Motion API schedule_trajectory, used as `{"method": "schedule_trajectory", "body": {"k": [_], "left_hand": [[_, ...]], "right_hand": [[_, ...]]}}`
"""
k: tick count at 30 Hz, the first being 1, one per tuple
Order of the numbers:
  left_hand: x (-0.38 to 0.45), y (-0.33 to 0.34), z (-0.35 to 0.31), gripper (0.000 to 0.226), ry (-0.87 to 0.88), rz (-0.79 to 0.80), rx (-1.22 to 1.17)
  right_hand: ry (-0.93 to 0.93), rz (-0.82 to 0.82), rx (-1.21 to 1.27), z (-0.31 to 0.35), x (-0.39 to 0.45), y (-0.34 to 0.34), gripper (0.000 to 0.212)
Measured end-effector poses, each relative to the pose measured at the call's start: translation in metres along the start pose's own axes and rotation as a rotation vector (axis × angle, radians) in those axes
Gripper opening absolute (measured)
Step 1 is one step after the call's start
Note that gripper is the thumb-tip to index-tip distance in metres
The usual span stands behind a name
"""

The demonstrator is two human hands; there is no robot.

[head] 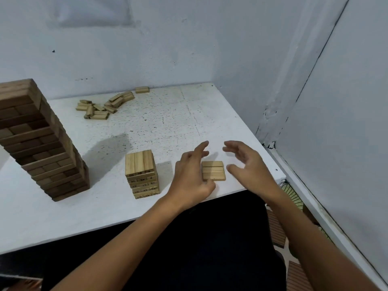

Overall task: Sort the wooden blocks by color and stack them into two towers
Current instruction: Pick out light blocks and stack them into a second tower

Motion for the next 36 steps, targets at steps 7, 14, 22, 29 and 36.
{"method": "schedule_trajectory", "body": {"k": [7,14,22,29,36], "left_hand": [[-0.003,0.0,0.009,0.087,-0.024,0.077,0.095],[-0.001,-0.001,0.009,0.08,-0.01,0.054,0.099],[0.0,-0.006,0.015,0.079,0.0,0.032,0.068],[0.0,-0.005,0.023,0.08,-0.02,0.043,0.012],[0.0,-0.006,0.023,0.076,-0.024,0.037,0.014]], "right_hand": [[0.036,0.321,-0.285,-0.013,0.002,0.016,0.083],[0.038,0.263,-0.249,-0.016,0.005,0.015,0.081],[0.042,0.246,-0.181,-0.019,0.003,0.014,0.084],[0.048,0.233,-0.142,-0.024,0.002,0.009,0.087],[0.039,0.23,-0.139,-0.026,0.002,0.011,0.089]]}}
Point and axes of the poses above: each hand's wrist, its own x-axis towards the middle knuckle, its own y-axis out of the palm, z = x × y, the point moved 9 cm from there along x, towards the middle knuckle, and after that the axes turned 8 degrees about z, right-handed, at the moved point
